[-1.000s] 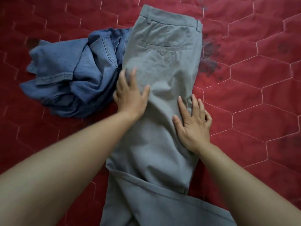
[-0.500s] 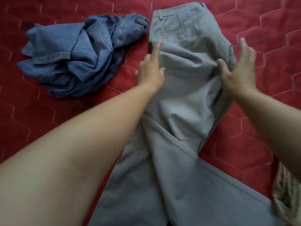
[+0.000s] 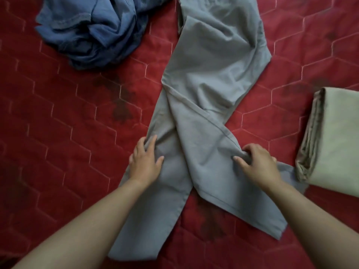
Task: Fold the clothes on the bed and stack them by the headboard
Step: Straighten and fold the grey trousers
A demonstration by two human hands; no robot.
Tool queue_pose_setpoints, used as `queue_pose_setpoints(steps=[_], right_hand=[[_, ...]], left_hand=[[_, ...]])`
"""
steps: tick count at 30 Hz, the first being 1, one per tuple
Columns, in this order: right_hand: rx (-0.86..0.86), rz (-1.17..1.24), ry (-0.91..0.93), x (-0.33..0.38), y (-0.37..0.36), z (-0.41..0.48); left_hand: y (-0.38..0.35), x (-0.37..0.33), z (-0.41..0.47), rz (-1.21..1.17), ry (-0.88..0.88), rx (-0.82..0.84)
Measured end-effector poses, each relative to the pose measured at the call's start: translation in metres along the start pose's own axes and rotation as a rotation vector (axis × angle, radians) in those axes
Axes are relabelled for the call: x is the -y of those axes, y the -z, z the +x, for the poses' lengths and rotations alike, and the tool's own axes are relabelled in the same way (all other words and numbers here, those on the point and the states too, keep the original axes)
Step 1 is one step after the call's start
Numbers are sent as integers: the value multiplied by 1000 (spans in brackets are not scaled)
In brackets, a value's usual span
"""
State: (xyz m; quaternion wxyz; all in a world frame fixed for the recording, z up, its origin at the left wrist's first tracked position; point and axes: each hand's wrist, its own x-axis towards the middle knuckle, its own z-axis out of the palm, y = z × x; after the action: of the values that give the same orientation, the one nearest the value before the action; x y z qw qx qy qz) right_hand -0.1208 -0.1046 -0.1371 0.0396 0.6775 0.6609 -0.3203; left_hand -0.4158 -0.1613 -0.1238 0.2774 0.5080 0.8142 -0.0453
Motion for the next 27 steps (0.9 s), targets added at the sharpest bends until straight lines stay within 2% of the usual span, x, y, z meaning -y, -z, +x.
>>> queue_pose_setpoints(steps=[4,7,9,11,13,16,18,21,23,25,27], right_hand=[[-50,-32,17,-6,4,-25],[-102,-20,132,-7,9,-52],[-52,-2,191,-7,8,-70],[22,84,171,-12,9,-81],[66,150,147,-22,9,-84],[97,232,148,-41,6,-84],[77,296,141,-50,4,-85],[-19,356,75,-61,9,-82],[-75,384,39,-62,18,-80],[-60,378,29,-55,26,-81],[30,351,29,-38,28,-83]], left_hand=[[-6,-3,-30,-37,47,-51],[-4,-28,-42,-133,-50,-135],[-6,-54,-48,-237,-125,-110],[-11,-86,-51,-344,-140,-65],[-22,-121,-48,-392,-100,-30],[-42,-166,-35,-455,67,60],[-52,-180,-25,-434,131,53],[-54,-174,-20,-448,134,13],[-48,-155,-27,-592,126,46],[-37,-128,-42,-746,123,98],[-24,-94,-55,-773,113,95]])
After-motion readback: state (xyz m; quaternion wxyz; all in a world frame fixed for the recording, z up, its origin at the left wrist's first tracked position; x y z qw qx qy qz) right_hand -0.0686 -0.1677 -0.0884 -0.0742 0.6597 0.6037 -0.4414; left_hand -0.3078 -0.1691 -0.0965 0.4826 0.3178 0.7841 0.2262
